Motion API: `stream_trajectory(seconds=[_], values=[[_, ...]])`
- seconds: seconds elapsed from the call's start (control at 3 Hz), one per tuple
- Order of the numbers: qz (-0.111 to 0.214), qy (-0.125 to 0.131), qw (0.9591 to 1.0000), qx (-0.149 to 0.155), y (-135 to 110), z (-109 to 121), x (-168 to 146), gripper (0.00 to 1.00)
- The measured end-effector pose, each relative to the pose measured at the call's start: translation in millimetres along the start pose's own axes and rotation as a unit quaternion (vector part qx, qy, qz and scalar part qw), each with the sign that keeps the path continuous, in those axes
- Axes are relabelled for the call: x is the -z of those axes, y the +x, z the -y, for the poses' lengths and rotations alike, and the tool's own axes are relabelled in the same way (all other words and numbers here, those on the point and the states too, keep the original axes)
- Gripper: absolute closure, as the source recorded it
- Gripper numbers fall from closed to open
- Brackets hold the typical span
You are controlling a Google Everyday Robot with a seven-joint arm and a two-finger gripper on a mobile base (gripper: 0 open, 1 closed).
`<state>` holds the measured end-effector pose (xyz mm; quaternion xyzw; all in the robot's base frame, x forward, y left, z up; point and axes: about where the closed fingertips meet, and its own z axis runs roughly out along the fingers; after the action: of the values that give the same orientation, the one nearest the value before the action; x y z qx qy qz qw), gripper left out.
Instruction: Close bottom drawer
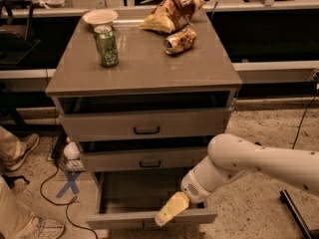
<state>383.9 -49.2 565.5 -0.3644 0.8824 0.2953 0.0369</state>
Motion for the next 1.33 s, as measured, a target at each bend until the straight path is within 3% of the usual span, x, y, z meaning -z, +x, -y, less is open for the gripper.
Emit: stream_trajectory(seconds=[0.33,0.67,1.0,1.33], values=[[-0.007,-0.03,0.9984,-0.048,18.4,33.7,-71.3,0.0],[-0.022,-0.062,0.9955,-0.068,38.0,31.8,-103.9,0.0],[-0.022,-0.062,0.9955,-0.068,38.1,31.9,-103.9,0.0],[-0.018,-0.064,0.991,-0.117,66.9,60.3,-128.6,0.0]])
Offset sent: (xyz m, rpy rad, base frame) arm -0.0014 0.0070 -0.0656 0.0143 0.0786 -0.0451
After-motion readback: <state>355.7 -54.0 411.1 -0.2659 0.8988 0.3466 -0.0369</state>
